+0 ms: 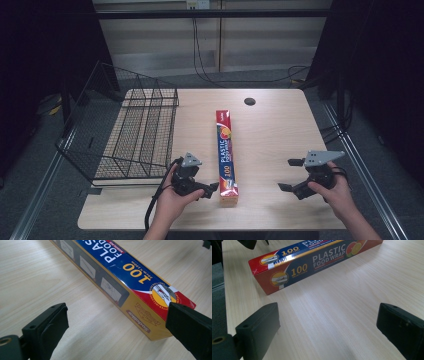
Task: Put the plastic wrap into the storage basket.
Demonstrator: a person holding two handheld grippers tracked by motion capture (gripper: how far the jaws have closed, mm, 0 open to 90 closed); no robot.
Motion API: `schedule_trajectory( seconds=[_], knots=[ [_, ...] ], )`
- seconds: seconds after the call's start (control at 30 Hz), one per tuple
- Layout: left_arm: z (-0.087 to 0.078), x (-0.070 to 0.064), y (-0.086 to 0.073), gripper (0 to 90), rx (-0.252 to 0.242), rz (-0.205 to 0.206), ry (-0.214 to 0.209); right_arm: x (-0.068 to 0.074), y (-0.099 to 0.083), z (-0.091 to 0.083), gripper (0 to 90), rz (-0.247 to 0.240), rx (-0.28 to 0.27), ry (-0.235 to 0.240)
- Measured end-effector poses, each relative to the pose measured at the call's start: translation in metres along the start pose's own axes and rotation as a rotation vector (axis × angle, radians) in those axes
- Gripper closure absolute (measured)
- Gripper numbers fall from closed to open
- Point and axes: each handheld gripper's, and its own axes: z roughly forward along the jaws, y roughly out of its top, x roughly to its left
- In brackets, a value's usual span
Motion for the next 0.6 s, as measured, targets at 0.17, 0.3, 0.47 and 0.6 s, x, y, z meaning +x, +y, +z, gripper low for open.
schedule_trajectory(
  seconds=[0.17, 0.3, 0.47, 0.6],
  knots=[
    [0.002, 0.0, 0.002, 4.4, 0.013, -0.007, -0.014, 0.003, -0.002, 0.001, 4.5, -0.008, 0.011, 0.001],
    [0.004, -0.002, 0.005, 4.4, 0.024, -0.006, 0.001, 0.003, -0.004, 0.001, 4.4, -0.011, 0.013, -0.008],
    [0.007, -0.002, 0.011, 4.4, 0.03, -0.014, -0.005, 0.001, -0.006, -0.001, 4.4, 0.003, 0.006, -0.006],
    [0.011, -0.004, 0.019, 4.7, 0.026, -0.025, 0.003, 0.001, -0.008, 0.0, 4.4, -0.003, 0.013, -0.004]
  ],
)
